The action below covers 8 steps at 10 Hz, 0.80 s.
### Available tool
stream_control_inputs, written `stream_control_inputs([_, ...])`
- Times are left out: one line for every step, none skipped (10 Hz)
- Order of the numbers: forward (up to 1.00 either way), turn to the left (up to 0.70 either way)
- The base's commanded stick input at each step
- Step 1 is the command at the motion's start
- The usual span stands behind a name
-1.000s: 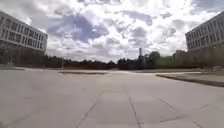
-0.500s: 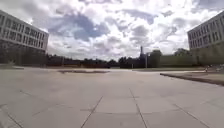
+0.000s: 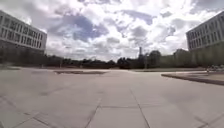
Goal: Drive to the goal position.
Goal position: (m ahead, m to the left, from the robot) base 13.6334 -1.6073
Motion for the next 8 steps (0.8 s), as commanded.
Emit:
stream_control_inputs([1.00,-0.24])
stream_control_inputs([1.00,-0.24])
stream_control_inputs([1.00,-0.24])
stream_control_inputs([1.00,-0.24])
stream_control_inputs([1.00,-0.24])
stream_control_inputs([1.00,-0.24])
stream_control_inputs([1.00,-0.24])
stream_control_inputs([1.00,-0.24])
